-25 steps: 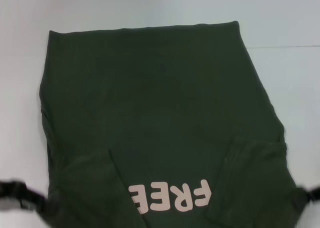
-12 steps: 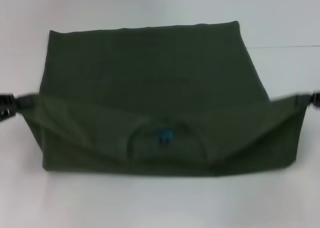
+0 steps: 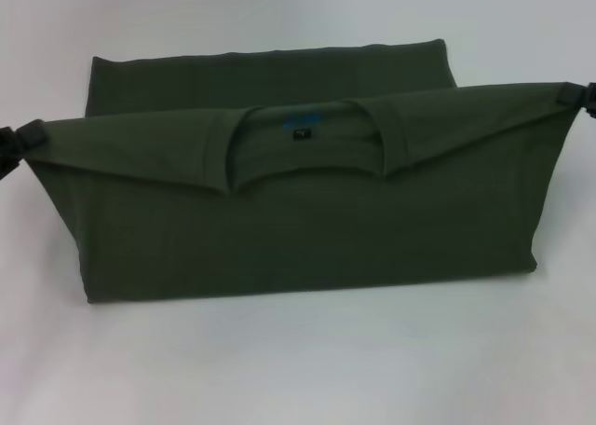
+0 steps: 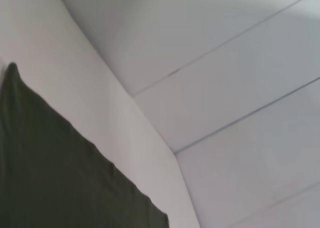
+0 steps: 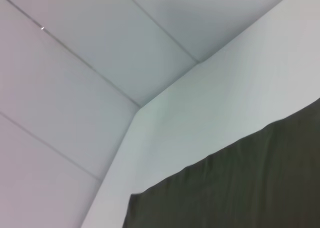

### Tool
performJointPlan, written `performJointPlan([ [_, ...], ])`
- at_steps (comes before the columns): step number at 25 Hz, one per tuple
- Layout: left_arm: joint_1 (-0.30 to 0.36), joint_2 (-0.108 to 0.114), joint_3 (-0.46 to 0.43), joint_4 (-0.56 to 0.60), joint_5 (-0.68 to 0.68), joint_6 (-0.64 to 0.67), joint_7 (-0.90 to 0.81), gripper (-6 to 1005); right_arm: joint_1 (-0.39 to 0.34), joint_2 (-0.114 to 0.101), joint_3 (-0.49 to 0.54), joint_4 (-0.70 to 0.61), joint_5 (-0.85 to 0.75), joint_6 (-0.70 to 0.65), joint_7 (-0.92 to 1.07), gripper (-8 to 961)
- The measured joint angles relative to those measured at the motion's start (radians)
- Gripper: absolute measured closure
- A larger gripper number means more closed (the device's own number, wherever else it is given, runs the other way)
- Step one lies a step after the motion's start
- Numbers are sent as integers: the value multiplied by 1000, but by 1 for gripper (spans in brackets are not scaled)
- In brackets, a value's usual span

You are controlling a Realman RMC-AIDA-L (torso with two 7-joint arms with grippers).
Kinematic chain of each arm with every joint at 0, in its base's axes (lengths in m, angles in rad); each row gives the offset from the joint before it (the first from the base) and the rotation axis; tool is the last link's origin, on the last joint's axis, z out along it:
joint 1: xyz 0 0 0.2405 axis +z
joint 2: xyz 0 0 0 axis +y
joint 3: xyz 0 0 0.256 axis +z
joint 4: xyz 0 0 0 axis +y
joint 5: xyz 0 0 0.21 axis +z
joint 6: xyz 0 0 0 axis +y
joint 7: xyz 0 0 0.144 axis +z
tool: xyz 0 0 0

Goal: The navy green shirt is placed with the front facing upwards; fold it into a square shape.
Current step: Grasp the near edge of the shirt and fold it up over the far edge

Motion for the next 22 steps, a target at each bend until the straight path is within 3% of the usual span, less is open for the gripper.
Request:
performJointPlan([
  [5,-19,-22,2,-52,-36,-94,93,950,11,33,0,1,7,100,-48,886],
  [13,-70,-93,2,-69,-54,-254,213,949,22,89,-8,15,22,270,-161,877],
  [18,-95,-127,1,-80,-80,-345,278,948,43,101,-11,61,26,350,-221,872],
  [22,-110,-133,1,-103,-104,-388,309,949,59,114,-12,70,26,397,-251,868],
])
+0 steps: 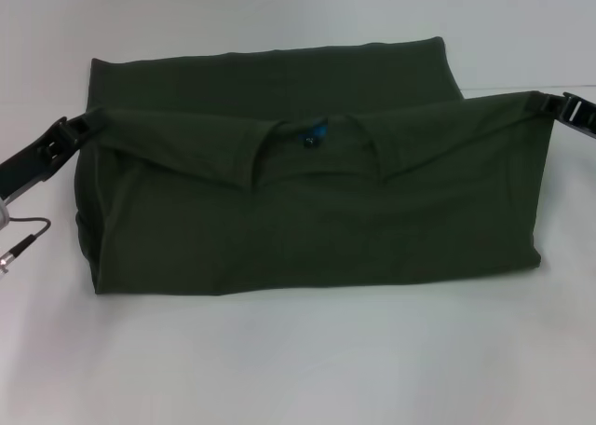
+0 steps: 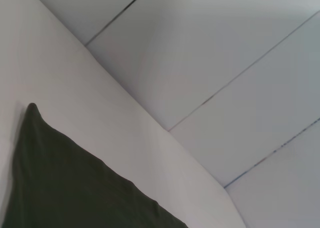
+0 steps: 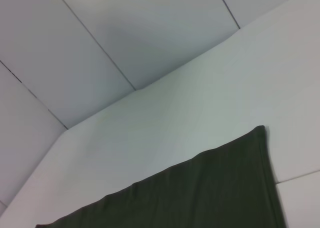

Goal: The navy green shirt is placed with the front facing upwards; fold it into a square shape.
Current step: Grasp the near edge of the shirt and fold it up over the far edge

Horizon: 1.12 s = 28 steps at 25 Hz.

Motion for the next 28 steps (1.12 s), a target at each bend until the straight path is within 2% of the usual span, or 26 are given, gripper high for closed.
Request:
performJointPlan([
  [6,-10,-3,8,-12,-5,-58,9,950,17,7,0,8,1,48,-13,862],
  [18,-35,-36,14,-16,-35,-153,69,946,34,24,-3,23,22,104,-39,850],
  [22,-39,-51,14,-21,-83,-216,91,940,39,35,-11,38,29,138,-73,846],
  [27,-51,-51,15,-52,-96,-276,112,933,39,56,-16,46,59,163,-122,841],
  [28,-52,-51,16,-58,-105,-282,123,927,38,57,-17,46,61,162,-126,793],
])
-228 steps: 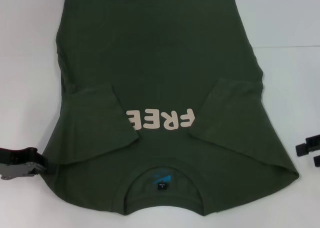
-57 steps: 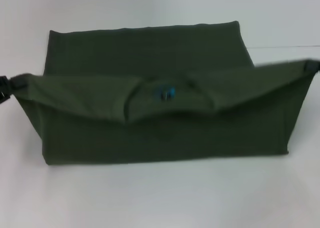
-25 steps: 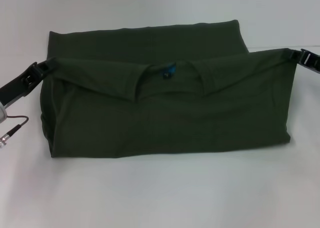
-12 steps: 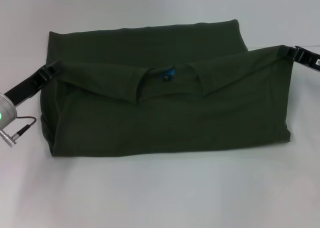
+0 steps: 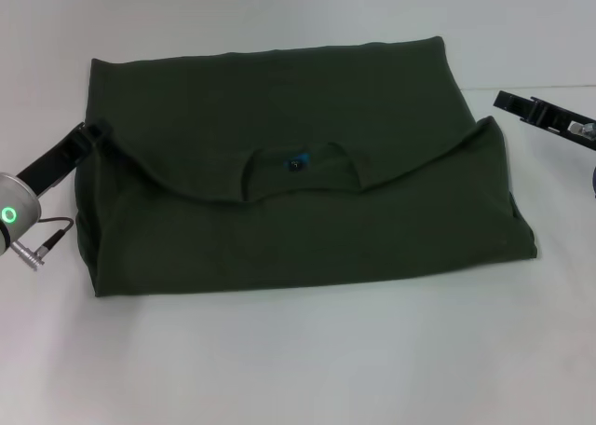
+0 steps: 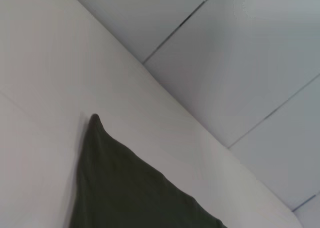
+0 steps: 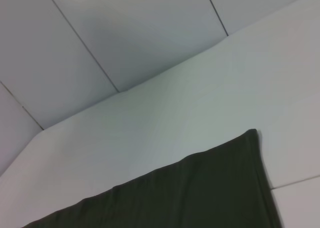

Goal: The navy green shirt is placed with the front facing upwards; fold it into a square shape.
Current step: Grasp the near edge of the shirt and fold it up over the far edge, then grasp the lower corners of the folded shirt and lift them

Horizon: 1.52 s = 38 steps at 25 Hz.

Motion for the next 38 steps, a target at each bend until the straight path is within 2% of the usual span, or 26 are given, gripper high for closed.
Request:
performJointPlan([
  [2,1,0,0,-5,-18,-5,15,916,-2,0,-1,0,3,-3,-1,696],
  [4,2,0,5,-6,-33,-6,25,841,-6,0,-1,0,7,-5,-1,600],
  [7,6,5,18,-8,-36,1,24,729,-15,-3,1,0,21,-10,2,509],
  [10,23,18,30,-5,-31,69,5,629,-34,-13,1,-2,36,-50,17,418],
  [12,51,41,72,-1,-23,159,-29,562,-54,-26,-1,-7,39,-98,46,357],
  [14,82,60,136,17,-17,225,-98,483,-80,-49,-10,-10,36,-157,96,277],
  [18,159,74,268,154,69,373,-254,301,-137,-97,-60,-11,33,-280,173,116],
  [21,200,80,306,257,176,477,-300,294,-173,-119,-97,-12,33,-340,202,70],
  [24,209,91,306,292,245,535,-323,287,-198,-123,-105,-12,32,-356,205,41],
  [25,208,102,301,308,321,565,-367,285,-203,-123,-106,-12,32,-357,203,42],
  [28,205,103,310,312,362,555,-370,278,-208,-119,-109,-12,32,-357,198,46],
  [38,196,94,376,305,373,463,-349,278,-200,-114,-127,-12,32,-349,196,48],
])
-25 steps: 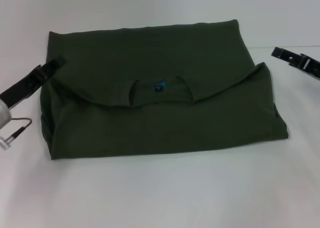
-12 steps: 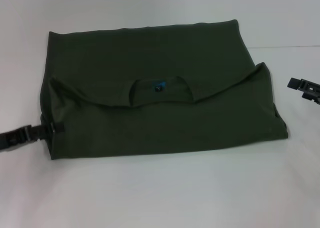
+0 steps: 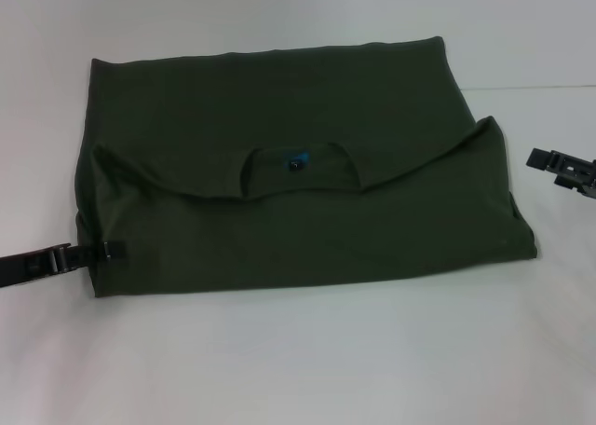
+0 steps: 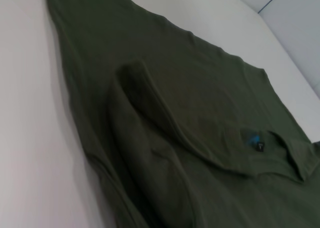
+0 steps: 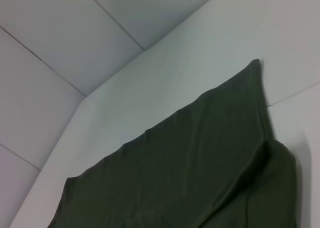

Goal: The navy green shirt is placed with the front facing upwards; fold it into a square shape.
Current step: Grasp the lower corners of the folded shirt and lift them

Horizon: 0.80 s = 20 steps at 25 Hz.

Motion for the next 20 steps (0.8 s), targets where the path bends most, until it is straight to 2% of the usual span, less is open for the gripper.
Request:
performJointPlan([
  [8,-3,-16,77,-4,1,-50,3,279,5,-1,0,0,0,11,0,48],
  [20,-12,-19,88,-3,7,-73,-11,281,6,1,-10,1,0,30,0,47],
])
